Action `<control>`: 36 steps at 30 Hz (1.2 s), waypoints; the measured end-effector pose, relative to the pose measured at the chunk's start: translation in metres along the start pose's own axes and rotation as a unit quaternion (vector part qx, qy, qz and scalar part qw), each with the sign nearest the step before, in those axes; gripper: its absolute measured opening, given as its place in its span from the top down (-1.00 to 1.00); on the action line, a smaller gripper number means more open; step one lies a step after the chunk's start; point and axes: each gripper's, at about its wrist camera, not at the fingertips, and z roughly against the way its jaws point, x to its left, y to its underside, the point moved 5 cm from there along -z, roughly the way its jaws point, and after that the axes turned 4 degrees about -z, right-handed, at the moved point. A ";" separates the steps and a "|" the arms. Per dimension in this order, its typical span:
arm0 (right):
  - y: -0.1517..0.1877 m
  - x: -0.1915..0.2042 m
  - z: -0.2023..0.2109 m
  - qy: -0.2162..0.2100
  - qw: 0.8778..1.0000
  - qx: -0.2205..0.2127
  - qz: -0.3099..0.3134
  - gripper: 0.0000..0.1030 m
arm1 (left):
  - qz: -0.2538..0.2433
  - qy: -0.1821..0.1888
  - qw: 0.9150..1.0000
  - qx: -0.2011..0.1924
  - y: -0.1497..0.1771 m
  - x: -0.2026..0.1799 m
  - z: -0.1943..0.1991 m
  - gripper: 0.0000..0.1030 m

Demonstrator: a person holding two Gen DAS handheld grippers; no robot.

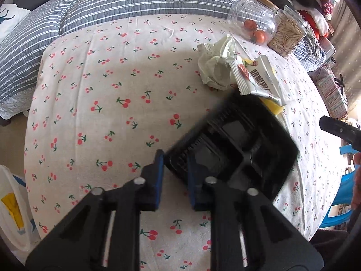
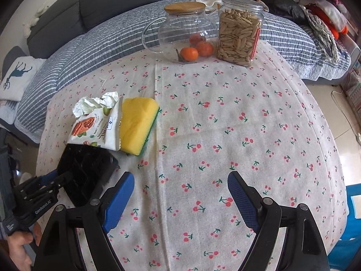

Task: Collect trash
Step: 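Lift the black tray with the left tool while the right tool grasps the white nut-snack packet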

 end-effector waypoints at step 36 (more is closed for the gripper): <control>-0.034 0.062 -0.057 -0.092 0.994 -0.027 -0.053 0.66 | 0.106 -0.083 0.989 -0.056 0.045 0.131 0.098 0.82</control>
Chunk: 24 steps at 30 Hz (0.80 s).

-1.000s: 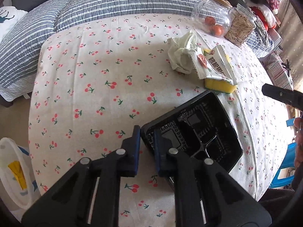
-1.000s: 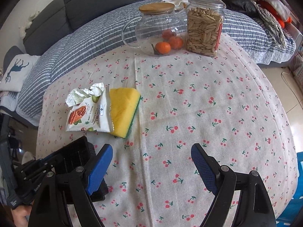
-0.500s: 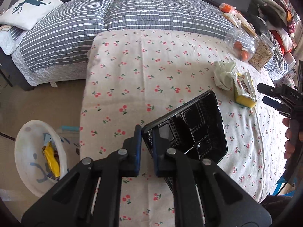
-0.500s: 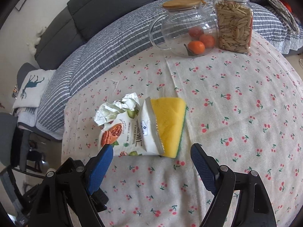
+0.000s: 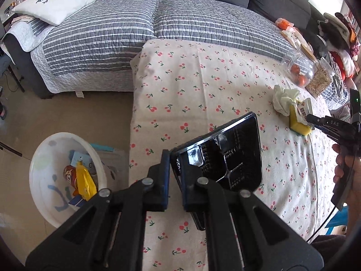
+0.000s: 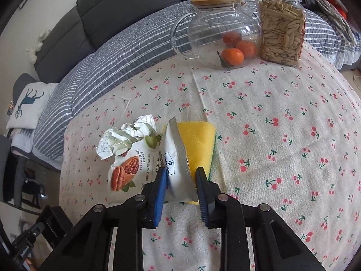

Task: Collect trash
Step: 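Lift the black tray with the left tool while the right tool grasps the white nut-snack packet, then drop the black tray into the bin with the left tool while the right tool drops the snack packet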

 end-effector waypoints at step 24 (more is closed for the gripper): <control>0.016 0.044 0.065 -0.067 0.995 -0.021 0.067 0.76 | 0.108 -0.009 0.992 -0.063 0.003 0.084 0.047 0.87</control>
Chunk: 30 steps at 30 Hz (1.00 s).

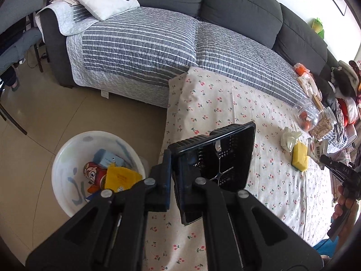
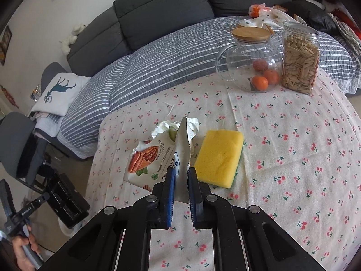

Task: Collect trash
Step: 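Drop the black tray into the bin with the left tool while the right tool drops the snack packet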

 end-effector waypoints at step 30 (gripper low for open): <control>0.072 0.147 -0.053 -0.056 0.988 0.062 0.127 0.76 | 0.059 -0.148 0.987 0.003 0.026 0.154 -0.001 0.12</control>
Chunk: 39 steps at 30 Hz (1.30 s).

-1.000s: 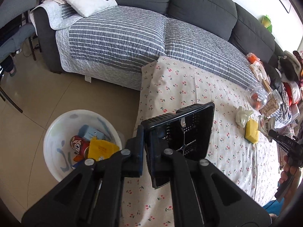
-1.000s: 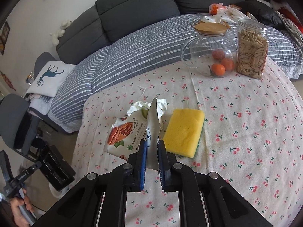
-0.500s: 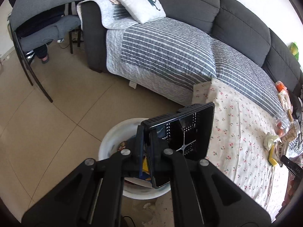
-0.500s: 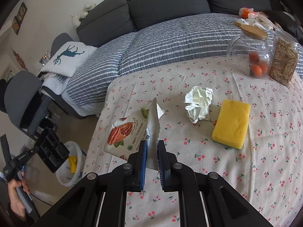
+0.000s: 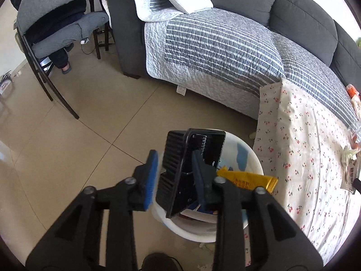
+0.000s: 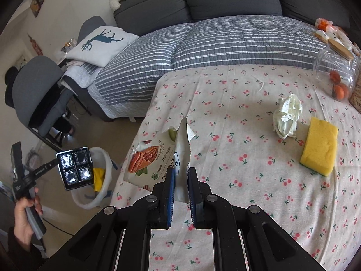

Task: Collect trash
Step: 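Drop the black tray into the bin with the left tool while the right tool drops the snack packet, then move back to the table and grasp the yellow sponge with the right tool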

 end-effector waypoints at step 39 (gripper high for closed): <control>0.029 0.169 -0.098 -0.050 0.996 0.058 0.048 -0.10 | -0.024 -0.028 0.996 0.083 0.039 0.034 0.013 -0.74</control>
